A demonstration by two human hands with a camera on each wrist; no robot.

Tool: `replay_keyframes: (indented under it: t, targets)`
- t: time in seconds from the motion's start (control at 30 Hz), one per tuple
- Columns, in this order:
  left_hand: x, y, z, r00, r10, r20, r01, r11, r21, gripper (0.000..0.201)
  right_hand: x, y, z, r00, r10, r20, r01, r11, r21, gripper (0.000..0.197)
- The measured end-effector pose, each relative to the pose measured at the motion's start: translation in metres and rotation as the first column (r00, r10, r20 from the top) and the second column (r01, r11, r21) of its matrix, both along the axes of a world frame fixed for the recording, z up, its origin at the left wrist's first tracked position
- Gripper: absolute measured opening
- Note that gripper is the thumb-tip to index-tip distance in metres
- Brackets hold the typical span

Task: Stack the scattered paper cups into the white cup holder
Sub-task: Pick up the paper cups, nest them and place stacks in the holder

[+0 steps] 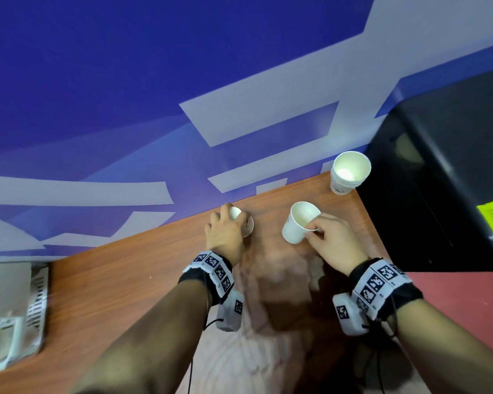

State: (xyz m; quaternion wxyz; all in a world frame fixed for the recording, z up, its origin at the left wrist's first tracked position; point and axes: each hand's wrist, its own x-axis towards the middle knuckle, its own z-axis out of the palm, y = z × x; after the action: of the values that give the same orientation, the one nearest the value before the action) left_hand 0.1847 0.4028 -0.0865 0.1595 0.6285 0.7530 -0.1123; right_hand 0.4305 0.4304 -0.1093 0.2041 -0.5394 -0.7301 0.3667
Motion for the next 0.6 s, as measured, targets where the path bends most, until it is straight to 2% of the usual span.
replay_keyframes:
  t: [0.1, 0.23, 0.3, 0.47, 0.6]
  targets:
    - [-0.004, -0.010, 0.006, 0.992, 0.087, 0.094, -0.087, 0.996, -0.005, 0.058, 0.000, -0.005, 0.008, 1.000, -0.012, 0.015, 0.012, 1.000, -0.006, 0.008]
    - [-0.002, -0.037, 0.009, 0.955, 0.111, 0.274, -0.130, 0.990, 0.051, 0.054, -0.003, -0.012, 0.020, 1.000, -0.019, 0.023, 0.019, 1.000, -0.013, 0.005]
    - [-0.002, -0.051, 0.010, 0.907, 0.166, 0.388, -0.219, 0.971, 0.098, 0.053, -0.005, -0.016, 0.028, 0.999, -0.016, 0.032, 0.016, 1.000, -0.018, 0.007]
    - [-0.004, -0.076, 0.026, 0.784, 0.307, 0.540, -0.471, 0.860, 0.195, 0.053, -0.003, -0.034, 0.055, 0.998, -0.061, -0.022, 0.058, 0.992, -0.112, 0.036]
    - [-0.002, -0.090, 0.058, 0.677, 0.276, 0.682, -0.531, 0.825, 0.193, 0.045, -0.006, -0.052, 0.081, 0.997, -0.041, -0.065, 0.033, 0.993, -0.114, 0.035]
